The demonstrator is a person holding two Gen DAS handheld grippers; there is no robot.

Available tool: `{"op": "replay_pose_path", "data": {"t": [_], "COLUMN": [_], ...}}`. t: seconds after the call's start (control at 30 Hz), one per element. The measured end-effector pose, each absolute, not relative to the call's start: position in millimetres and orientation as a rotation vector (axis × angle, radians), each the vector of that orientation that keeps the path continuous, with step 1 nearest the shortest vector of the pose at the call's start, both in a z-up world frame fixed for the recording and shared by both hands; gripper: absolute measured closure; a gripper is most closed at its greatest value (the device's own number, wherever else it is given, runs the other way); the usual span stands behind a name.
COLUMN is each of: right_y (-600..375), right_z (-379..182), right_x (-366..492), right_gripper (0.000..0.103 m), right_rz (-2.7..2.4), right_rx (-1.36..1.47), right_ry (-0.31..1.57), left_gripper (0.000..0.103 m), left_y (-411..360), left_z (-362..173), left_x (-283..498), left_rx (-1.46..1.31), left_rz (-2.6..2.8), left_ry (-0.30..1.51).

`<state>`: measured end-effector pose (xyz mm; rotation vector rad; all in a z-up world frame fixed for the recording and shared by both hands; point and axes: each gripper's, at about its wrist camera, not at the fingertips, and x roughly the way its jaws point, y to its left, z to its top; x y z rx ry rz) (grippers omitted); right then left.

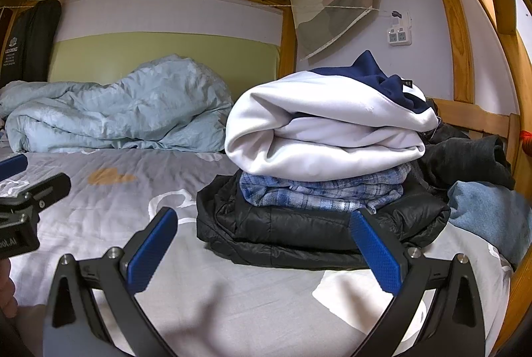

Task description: Fold large clothes

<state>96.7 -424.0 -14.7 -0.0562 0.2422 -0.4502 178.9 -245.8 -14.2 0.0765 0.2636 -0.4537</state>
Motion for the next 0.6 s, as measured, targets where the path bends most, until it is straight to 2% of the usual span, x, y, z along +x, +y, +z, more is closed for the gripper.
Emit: {"op": "replay_pose_path", "data": {"t": [0.6], "right_y": [-420.0], "right_z": [-17.3], "right_x": [100.7], "right_gripper": [0.000], "right_rz": [-0.458], "right_rx": [-0.076], "right_ry": [0.263], "left_gripper": [0.000], "left_y": [-247.1], "left_z": [-15.2], "left_x": [181.4], "left_rx": [0.074], "left_rz": [-0.451], "left_ry": [0.274]}}
